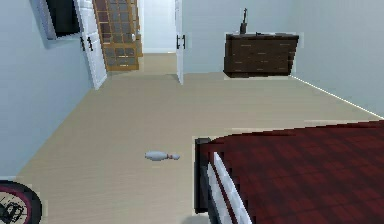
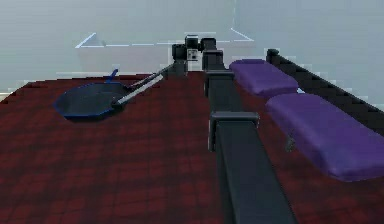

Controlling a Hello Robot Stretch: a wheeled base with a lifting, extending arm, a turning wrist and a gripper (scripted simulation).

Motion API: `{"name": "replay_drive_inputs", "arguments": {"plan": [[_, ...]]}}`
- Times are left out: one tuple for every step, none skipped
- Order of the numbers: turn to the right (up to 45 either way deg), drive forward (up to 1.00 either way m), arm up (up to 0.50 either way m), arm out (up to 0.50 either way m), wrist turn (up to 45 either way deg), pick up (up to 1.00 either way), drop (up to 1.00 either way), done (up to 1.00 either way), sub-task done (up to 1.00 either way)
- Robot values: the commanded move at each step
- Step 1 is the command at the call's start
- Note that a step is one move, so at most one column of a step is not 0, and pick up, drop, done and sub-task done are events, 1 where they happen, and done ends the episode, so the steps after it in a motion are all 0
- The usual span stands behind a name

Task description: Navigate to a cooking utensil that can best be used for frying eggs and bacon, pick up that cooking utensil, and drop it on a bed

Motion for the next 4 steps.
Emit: {"name": "replay_drive_inputs", "arguments": {"plan": [[0.0, 0.00, 0.00, 0.00, 45.0, 0.00, 0.00, 0.00, 0.00], [0.0, 0.00, 0.00, 0.00, 36.0, 0.00, 0.00, 0.00, 0.00], [0.0, 0.00, -0.04, 0.00, 0.0, 0.00, 0.00, 0.00, 0.00], [0.0, 0.00, -0.32, 0.00, 0.0, 0.00, 0.00, 0.00, 0.00]]}}
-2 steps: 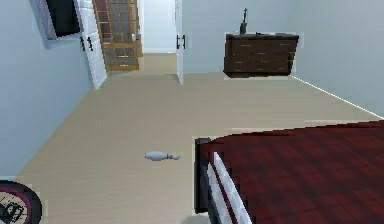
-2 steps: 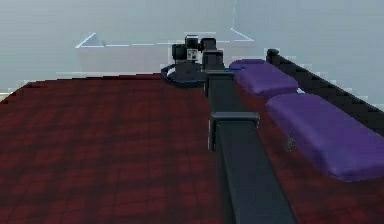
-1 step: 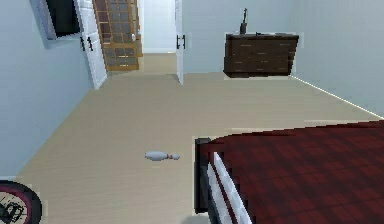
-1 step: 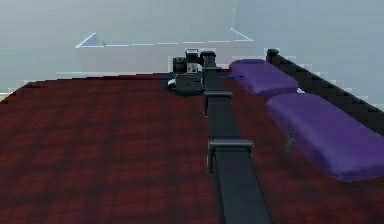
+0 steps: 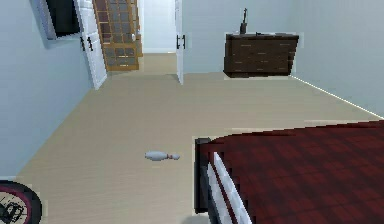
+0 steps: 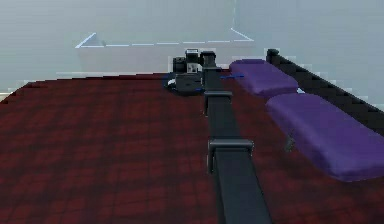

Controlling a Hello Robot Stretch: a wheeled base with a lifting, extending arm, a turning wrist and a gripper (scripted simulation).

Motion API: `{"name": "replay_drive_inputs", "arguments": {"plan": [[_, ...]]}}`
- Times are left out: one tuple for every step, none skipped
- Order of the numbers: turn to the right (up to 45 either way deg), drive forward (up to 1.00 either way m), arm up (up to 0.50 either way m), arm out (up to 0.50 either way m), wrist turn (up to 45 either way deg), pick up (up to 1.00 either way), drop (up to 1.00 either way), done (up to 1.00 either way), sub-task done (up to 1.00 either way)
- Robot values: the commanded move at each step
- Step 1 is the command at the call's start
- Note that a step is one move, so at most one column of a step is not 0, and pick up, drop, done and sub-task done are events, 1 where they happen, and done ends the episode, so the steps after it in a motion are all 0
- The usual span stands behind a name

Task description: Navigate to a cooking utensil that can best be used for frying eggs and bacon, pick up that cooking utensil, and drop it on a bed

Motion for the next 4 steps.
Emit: {"name": "replay_drive_inputs", "arguments": {"plan": [[0.0, 0.00, 0.00, 0.00, 0.0, 0.00, 1.00, 0.00, 0.00], [0.0, 0.00, 0.04, 0.00, 0.0, 0.00, 0.00, 0.00, 0.00], [0.0, 0.00, 0.00, -0.08, 0.0, 0.00, 0.00, 0.00, 0.00], [0.0, 0.00, 0.00, 0.00, 0.0, 0.00, 0.00, 1.00, 0.00]]}}
